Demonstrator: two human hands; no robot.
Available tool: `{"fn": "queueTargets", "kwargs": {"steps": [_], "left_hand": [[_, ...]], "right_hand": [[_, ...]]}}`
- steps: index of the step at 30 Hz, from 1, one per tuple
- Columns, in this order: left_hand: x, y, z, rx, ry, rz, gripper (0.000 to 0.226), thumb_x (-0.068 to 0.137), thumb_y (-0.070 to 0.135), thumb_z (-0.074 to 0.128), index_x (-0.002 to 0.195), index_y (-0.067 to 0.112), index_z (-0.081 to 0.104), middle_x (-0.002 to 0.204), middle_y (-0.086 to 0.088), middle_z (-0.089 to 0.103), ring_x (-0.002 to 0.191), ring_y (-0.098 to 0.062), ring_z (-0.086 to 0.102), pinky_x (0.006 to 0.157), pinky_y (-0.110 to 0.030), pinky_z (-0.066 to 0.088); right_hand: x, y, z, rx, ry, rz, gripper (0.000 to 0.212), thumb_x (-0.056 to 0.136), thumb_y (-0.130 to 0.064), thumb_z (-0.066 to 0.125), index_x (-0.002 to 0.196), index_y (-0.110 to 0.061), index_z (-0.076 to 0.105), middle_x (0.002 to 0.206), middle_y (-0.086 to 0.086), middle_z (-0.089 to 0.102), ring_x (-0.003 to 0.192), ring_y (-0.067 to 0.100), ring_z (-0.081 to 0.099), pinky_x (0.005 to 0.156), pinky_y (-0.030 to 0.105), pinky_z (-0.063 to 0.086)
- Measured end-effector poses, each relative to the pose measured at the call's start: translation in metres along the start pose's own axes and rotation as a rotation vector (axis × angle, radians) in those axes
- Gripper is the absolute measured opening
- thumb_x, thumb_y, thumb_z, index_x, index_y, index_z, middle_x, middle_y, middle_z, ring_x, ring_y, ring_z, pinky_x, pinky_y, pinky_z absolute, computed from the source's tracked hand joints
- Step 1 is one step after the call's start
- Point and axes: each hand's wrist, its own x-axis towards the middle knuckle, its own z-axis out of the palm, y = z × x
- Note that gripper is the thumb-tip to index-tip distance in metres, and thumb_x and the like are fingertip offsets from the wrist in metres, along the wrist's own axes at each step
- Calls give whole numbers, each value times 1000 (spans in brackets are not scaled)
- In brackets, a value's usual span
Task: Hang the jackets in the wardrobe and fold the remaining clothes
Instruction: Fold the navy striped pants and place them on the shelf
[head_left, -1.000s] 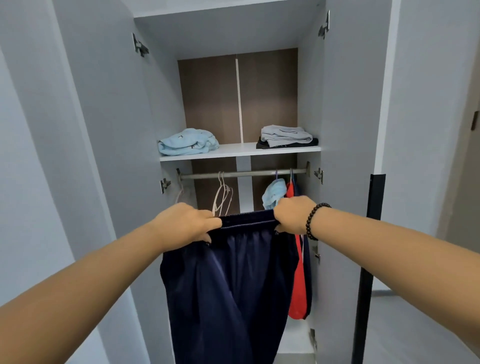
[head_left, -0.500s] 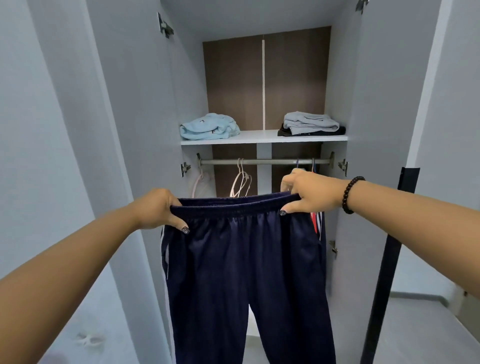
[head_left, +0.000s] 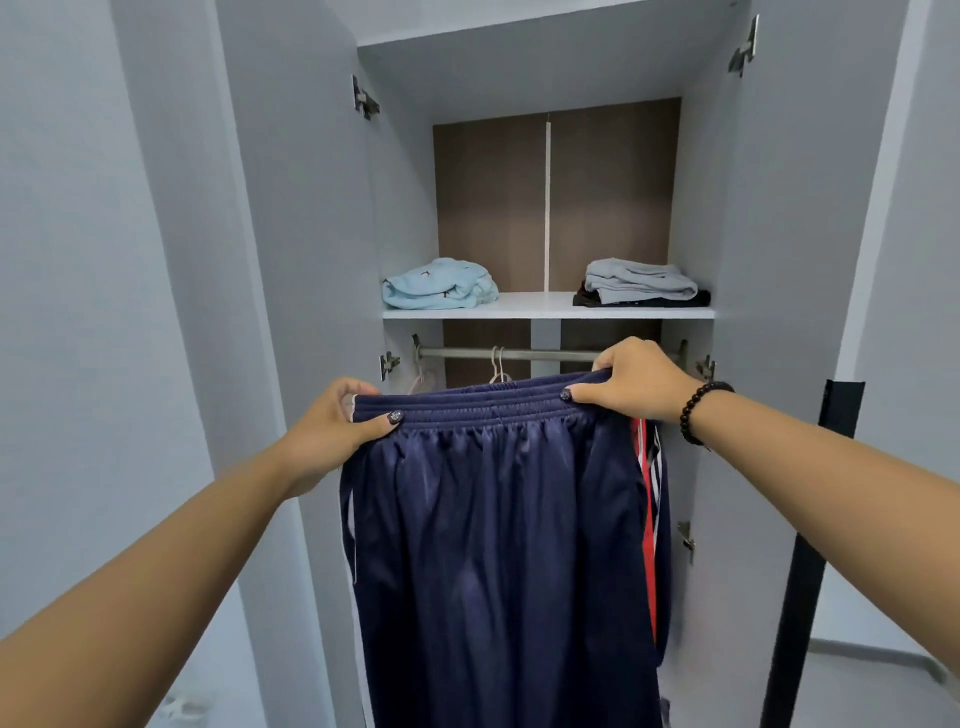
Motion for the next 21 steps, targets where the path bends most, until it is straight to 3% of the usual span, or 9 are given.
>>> {"fn": "queueTargets", "kwargs": {"steps": [2, 4, 6, 10, 12, 14, 17, 19, 21], "left_hand": [[0, -7, 13, -62, 5, -94, 35, 86, 25, 73, 116, 15, 58, 107, -6, 69, 94, -21, 70, 76, -29, 56], [-3, -20, 28, -122, 16, -154, 29, 86, 27, 73, 109, 11, 67, 103, -9, 74, 88, -20, 73, 67, -25, 56], [-5, -32, 44, -182, 134, -223, 23, 87, 29, 72, 97, 9, 72, 96, -9, 75, 79, -19, 72, 61, -24, 54], [-8, -45, 69, -301, 251, -328, 22, 89, 31, 69, 88, 9, 72, 79, -3, 76, 65, -14, 71, 47, -20, 51], [-10, -43, 79, -377, 232, -291, 21, 89, 30, 69, 91, 9, 72, 77, -2, 76, 64, -13, 72, 48, -19, 52], [-12, -35, 89, -411, 202, -222, 18, 89, 27, 69, 95, 11, 72, 81, -2, 76, 71, -15, 73, 53, -19, 54], [-15, -17, 99, -417, 137, -124, 19, 93, 26, 64, 103, 13, 73, 92, -6, 76, 84, -20, 74, 65, -26, 58], [-16, -5, 97, -494, 122, -106, 28, 98, 31, 54, 104, 11, 72, 96, -11, 75, 88, -25, 73, 71, -33, 59], [-17, 7, 88, -618, 85, -104, 37, 102, 36, 44, 108, 11, 70, 100, -14, 74, 92, -29, 72, 72, -36, 59]], "right_hand": [[3, 0, 20, -222, 50, -12, 38, 87, -44, 61, 70, -11, 63, 68, 5, 60, 69, 21, 59, 56, 28, 44], [3, -1, 42, -346, 107, 2, 31, 92, -39, 51, 77, -13, 56, 81, 7, 61, 81, 28, 61, 62, 30, 45], [3, -3, 61, -313, 115, 62, 26, 92, -33, 49, 76, -13, 51, 84, 9, 61, 84, 30, 61, 63, 32, 46], [3, -16, 83, -109, 53, 158, 37, 84, -24, 54, 52, -13, 39, 52, 1, 43, 56, 23, 50, 45, 25, 29], [3, -31, 85, 59, -37, 188, 41, 84, -25, 56, 48, -10, 43, 46, 4, 45, 50, 24, 54, 45, 29, 39], [1, -53, 83, 256, -149, 231, 36, 86, -29, 58, 59, -5, 61, 57, 11, 64, 59, 27, 67, 60, 33, 55], [-1, -82, 74, 565, -322, 262, 22, 86, -21, 61, 81, -1, 69, 77, 16, 73, 72, 24, 73, 74, 31, 60], [-4, -92, 61, 654, -449, 151, 18, 89, -13, 61, 94, 2, 69, 87, 16, 72, 82, 22, 70, 80, 29, 59], [-8, -95, 48, 590, -486, -26, 9, 89, -9, 64, 95, -7, 70, 90, 9, 69, 84, 16, 65, 81, 26, 56]]}}
